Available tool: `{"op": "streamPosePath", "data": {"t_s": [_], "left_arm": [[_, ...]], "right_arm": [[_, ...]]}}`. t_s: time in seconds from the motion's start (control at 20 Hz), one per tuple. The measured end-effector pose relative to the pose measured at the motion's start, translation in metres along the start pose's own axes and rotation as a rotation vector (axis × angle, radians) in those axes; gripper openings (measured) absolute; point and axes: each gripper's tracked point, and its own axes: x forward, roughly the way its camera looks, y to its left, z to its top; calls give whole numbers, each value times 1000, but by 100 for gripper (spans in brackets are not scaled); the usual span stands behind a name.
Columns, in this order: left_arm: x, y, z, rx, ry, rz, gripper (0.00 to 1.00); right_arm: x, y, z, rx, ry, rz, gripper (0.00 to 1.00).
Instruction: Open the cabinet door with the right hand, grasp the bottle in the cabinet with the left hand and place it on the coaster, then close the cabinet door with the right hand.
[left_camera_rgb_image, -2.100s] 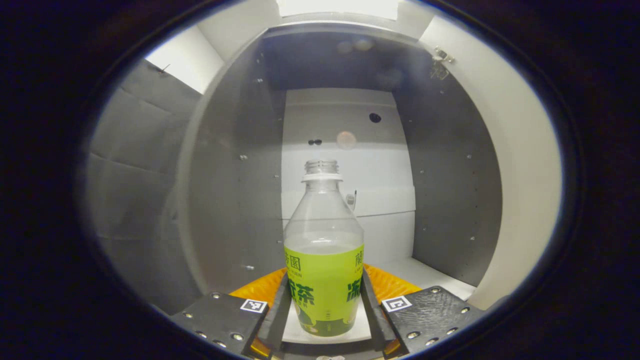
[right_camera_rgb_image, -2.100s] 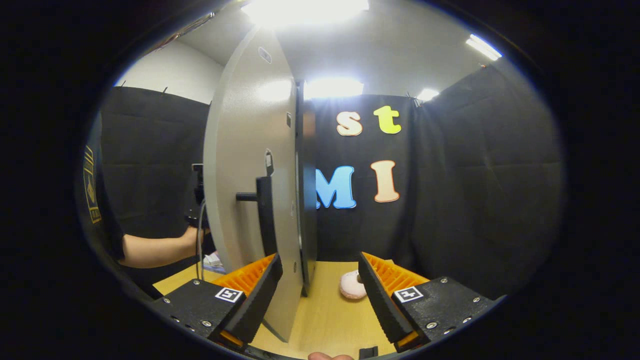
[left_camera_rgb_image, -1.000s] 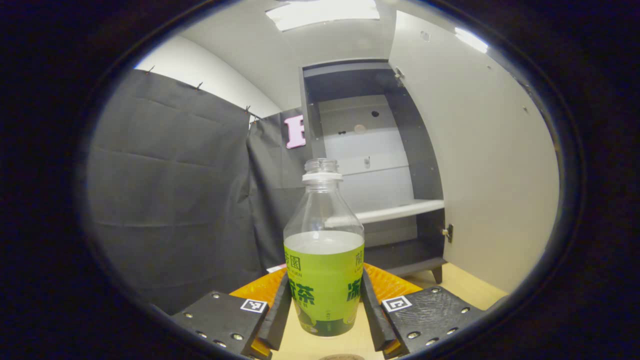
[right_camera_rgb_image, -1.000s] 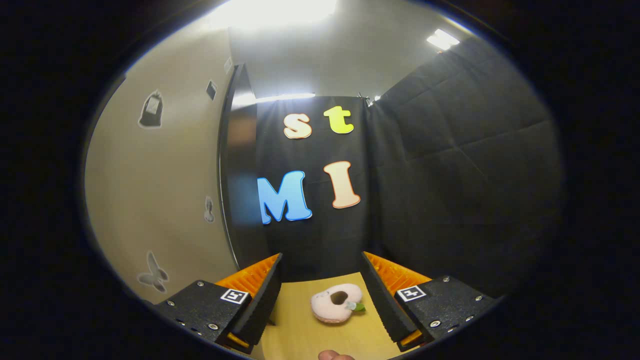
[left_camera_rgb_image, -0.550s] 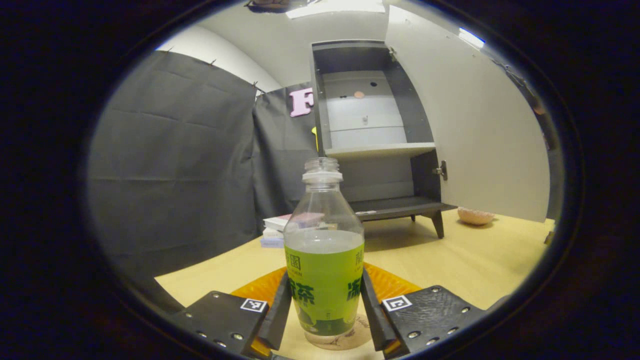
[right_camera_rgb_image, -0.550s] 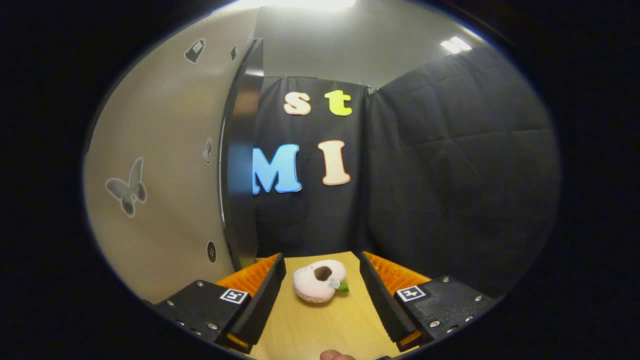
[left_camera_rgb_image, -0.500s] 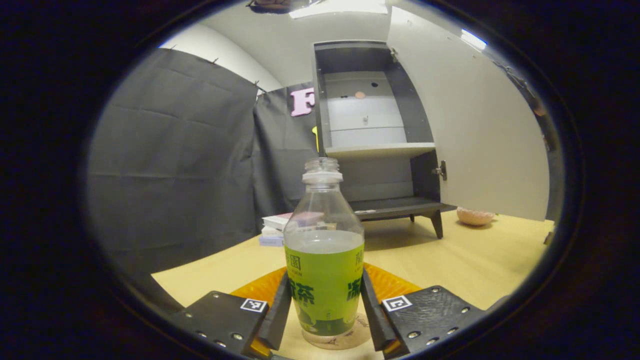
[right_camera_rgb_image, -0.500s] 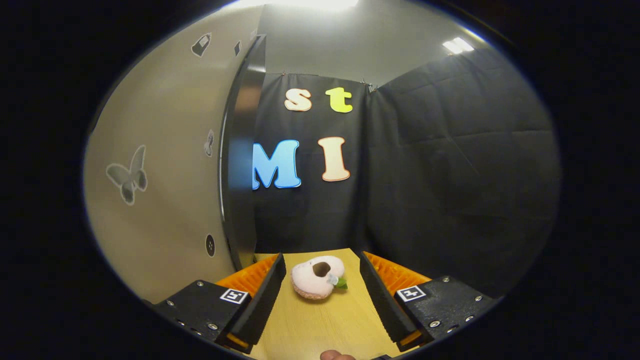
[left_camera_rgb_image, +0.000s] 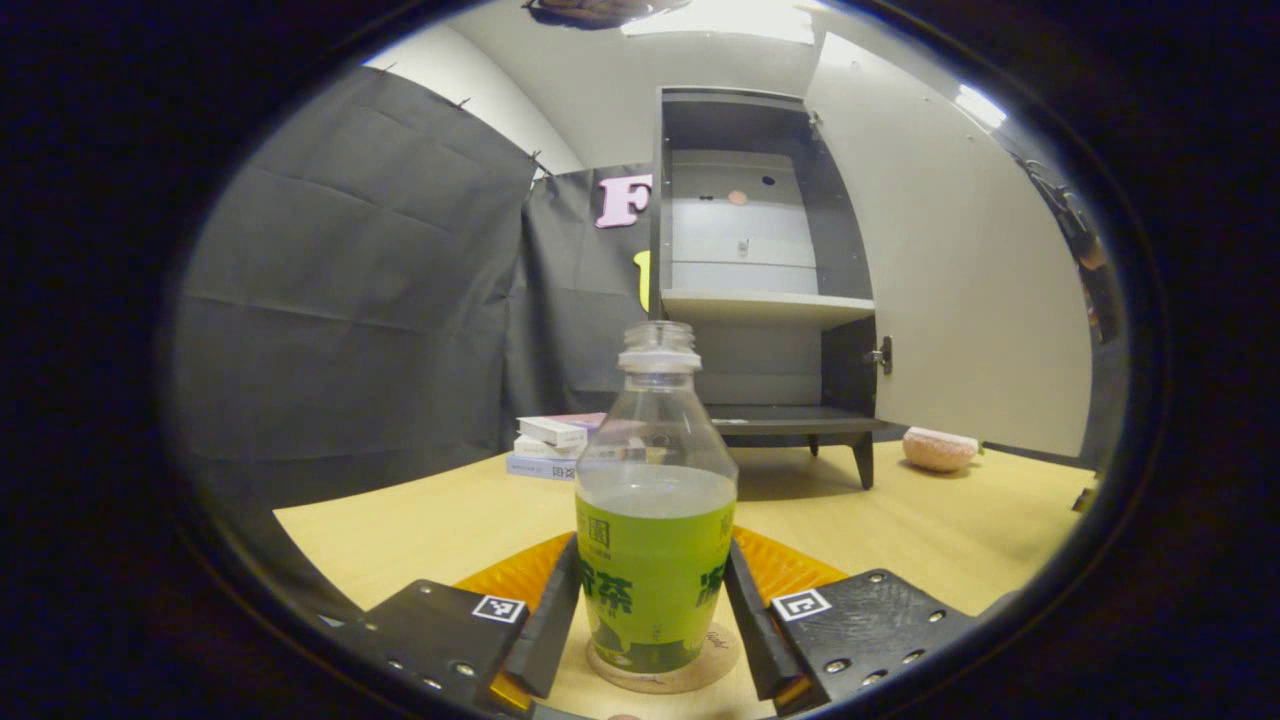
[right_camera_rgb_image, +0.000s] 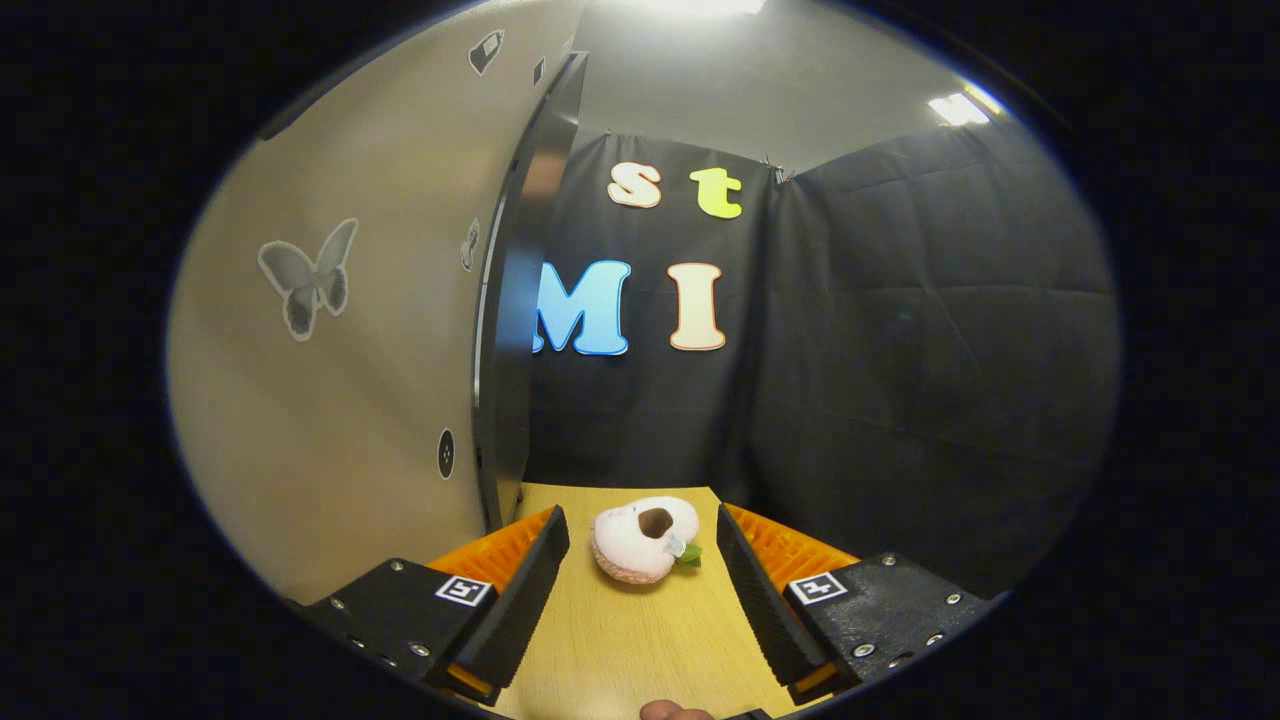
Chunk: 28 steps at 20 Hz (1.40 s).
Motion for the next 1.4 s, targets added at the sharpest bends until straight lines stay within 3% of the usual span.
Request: {"op": "streamPosePath", "data": {"t_s": [0.15,0.6,0.8,0.95,1.05,1.1,1.2,1.35,1.4], "left_arm": [[-1,8,15,35,-12,10,86],[-9,7,81,104,-73,-5,86],[-18,0,142,126,-110,17,86],[-18,-16,186,133,-96,-11,86],[-12,-12,221,120,-76,33,89],[-9,-13,239,85,-58,49,86],[-2,-17,273,24,-33,80,86],[1,-26,315,12,-8,97,89],[1,-31,325,24,-14,96,90]], "right_arm": [[-1,2,-2,1,10,9,93],[-6,-2,-11,10,16,20,94],[-5,-6,3,46,-1,40,94],[-6,1,15,96,9,92,94],[-12,14,22,163,44,148,94],[-17,18,31,183,46,175,94],[-27,23,60,212,13,222,94],[-48,33,98,267,-34,313,94],[-56,32,87,221,6,326,93]]}}
